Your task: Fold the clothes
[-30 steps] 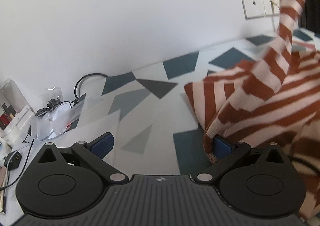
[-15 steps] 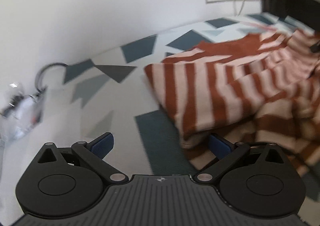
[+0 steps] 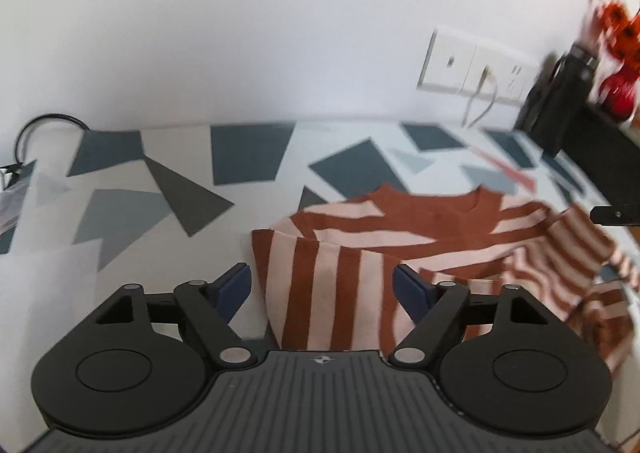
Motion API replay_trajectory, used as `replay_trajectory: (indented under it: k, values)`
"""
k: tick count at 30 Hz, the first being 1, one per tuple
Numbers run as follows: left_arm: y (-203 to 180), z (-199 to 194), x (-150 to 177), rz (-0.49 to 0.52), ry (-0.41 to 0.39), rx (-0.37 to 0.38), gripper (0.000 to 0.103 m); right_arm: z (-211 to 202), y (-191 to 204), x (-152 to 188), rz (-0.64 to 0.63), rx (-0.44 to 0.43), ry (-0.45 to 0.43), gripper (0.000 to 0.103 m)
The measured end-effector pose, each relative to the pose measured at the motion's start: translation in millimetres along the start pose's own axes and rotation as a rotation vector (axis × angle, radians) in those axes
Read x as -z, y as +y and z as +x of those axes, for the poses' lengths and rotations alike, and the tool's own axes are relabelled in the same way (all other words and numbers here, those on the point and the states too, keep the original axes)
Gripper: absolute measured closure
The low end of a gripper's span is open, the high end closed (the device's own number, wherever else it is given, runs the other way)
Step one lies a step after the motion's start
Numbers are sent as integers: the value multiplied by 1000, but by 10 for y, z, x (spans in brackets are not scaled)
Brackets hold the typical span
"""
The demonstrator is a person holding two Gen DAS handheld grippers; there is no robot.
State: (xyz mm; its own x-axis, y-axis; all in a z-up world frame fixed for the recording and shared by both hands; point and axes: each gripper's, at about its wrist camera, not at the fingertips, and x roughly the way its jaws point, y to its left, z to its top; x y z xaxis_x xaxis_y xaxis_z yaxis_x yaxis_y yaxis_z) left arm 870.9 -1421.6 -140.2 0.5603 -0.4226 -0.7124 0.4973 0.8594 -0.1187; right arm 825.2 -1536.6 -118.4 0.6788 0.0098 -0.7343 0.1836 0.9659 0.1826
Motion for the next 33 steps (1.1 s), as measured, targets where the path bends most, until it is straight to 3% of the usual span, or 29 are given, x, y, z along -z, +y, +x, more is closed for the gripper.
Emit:
replay_trajectory:
  k: [4,6,8,9,11,12,13,16,23,27,32,33]
  values:
    - [-54,236,8,74,71,-26,30,411,197,44,-145,25,86,67]
    - [-38,291,31,76,89,-30,34,535,211,65,-152,43,119,66]
    - [-24,306,50,69,86,-21,44,625,219,75,-143,50,133,66]
    - [-32,297,56,74,81,-20,55,628,238,86,-150,53,131,66]
    - [-70,274,62,93,72,0,70,629,279,107,-166,58,126,73]
    - [-92,265,59,103,69,14,81,627,283,114,-169,54,122,83]
    - [-118,253,63,113,64,16,85,626,287,121,-171,50,118,92]
    - [-124,233,61,111,50,19,96,621,268,117,-151,38,112,99]
    - [251,77,22,-71,-49,-38,98,544,160,-35,-38,30,14,101]
    - [437,128,79,-167,-39,-50,97,657,174,-134,-26,21,23,102]
    - [446,214,117,-152,-6,-72,91,830,181,-121,-23,37,70,100]
    - [444,209,111,-154,1,-78,83,827,178,-117,-19,40,66,94]
